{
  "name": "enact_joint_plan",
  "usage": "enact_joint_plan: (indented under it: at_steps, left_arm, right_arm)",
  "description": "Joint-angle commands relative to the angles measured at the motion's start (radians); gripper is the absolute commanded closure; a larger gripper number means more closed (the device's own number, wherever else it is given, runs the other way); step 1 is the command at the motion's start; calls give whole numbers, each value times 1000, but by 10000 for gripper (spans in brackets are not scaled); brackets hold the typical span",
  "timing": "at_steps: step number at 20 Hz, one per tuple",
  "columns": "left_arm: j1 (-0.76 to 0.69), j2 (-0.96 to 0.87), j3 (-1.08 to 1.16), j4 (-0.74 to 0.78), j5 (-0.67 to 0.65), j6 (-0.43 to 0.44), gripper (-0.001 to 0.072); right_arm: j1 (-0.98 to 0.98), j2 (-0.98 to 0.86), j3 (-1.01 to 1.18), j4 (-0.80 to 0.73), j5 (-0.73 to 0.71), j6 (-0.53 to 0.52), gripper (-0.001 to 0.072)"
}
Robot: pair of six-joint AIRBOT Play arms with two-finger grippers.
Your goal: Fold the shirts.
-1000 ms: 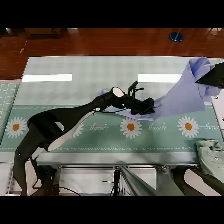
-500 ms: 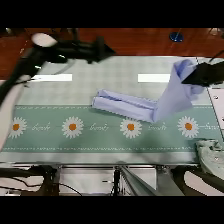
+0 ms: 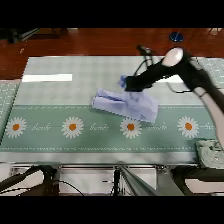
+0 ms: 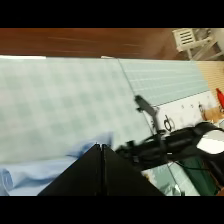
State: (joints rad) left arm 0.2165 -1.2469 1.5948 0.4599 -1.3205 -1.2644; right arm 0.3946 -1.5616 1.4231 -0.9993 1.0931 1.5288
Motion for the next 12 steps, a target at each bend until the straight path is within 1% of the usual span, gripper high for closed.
enact_joint_plan:
  at_steps: [1, 2, 3, 4, 5, 6, 8, 11, 12]
  left_arm:
    - [11, 28, -1, 45, -64, 0, 683]
    - [-3, 29, -5, 80, -61, 0, 683]
    - [-15, 28, -12, 117, -61, -1, 683]
    - [-24, 28, -24, 150, -61, -1, 683]
    - [-30, 28, -40, 186, -60, -1, 682]
    - [-32, 28, -58, 211, -60, -4, 682]
    - [-32, 23, -102, 236, -60, -3, 681]
    - [-32, 5, -178, 253, -60, 1, 676]
    - [-32, -3, -202, 253, -60, 2, 619]
  right_arm:
    - [187, -125, 0, 149, -287, 31, 150]
    - [207, -129, 1, 182, -300, 29, 143]
    - [208, -123, 3, 178, -278, 23, 143]
    - [193, -107, 3, 147, -229, 15, 144]
    - [164, -80, 3, 74, -151, 16, 146]
    - [127, -45, 3, -18, -64, 17, 146]
    - [30, 46, 3, -264, 108, 31, 146]
    - [-164, 194, 3, -639, 291, 27, 146]
    - [-241, 224, 3, -727, 335, 17, 146]
